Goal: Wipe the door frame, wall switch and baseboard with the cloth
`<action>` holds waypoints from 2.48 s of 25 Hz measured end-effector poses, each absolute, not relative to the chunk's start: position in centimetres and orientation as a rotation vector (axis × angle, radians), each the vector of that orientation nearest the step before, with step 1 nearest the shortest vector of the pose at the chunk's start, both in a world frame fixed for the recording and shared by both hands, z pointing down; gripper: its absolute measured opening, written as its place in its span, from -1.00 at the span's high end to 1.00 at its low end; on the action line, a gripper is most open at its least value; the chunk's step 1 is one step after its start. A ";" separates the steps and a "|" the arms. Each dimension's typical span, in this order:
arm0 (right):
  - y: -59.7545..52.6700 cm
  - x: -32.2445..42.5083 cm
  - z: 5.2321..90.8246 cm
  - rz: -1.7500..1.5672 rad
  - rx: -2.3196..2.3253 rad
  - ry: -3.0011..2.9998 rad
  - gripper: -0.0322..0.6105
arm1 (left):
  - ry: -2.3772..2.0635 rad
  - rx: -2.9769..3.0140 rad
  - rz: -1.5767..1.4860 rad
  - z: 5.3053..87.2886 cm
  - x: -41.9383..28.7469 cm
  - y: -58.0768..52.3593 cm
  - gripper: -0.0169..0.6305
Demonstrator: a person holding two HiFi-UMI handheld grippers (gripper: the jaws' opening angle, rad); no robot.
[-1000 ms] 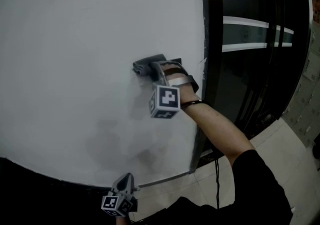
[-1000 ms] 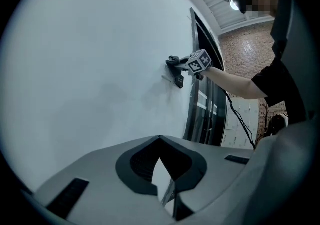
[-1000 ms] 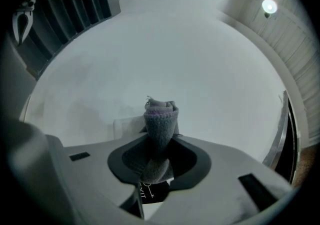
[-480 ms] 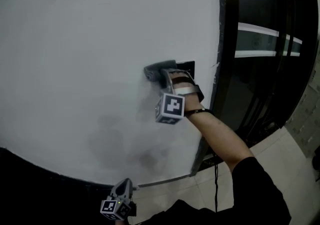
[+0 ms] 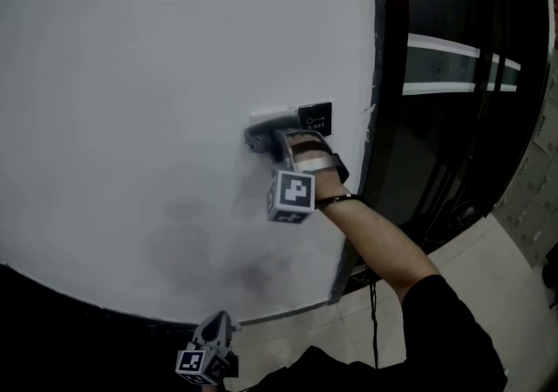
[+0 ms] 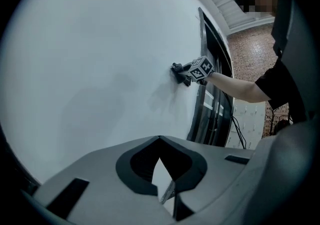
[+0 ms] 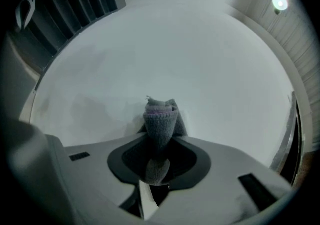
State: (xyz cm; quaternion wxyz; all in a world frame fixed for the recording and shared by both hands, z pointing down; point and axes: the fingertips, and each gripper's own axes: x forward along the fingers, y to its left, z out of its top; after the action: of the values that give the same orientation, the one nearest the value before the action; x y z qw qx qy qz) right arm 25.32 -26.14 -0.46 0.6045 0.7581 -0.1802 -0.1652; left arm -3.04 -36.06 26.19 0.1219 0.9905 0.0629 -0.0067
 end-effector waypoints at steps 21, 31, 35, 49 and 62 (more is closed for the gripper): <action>-26.5 24.8 3.5 -0.269 1.767 -0.544 0.62 | 0.195 2.896 0.012 26.9 -3.5 -34.7 0.94; -25.2 23.0 -2.3 -0.471 1.811 -0.516 0.62 | 0.171 2.909 0.016 26.6 -3.1 -35.5 0.94; -24.7 23.1 -6.2 -0.482 1.868 -0.461 0.62 | 0.183 2.903 0.011 26.5 -2.8 -35.0 0.94; -26.2 25.8 -1.9 -0.399 1.725 -0.372 0.62 | 0.186 2.887 0.079 28.2 -2.3 -35.7 0.94; -26.2 26.0 1.5 -0.348 1.732 -0.413 0.62 | 0.265 2.908 0.108 27.5 -0.9 -34.5 0.94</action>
State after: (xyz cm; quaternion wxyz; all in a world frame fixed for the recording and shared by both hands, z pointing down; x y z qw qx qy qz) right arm 26.03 -26.21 1.51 0.6159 0.7521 -0.1795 -0.1510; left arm -0.94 -34.54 27.55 0.1093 0.9892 0.0902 0.0368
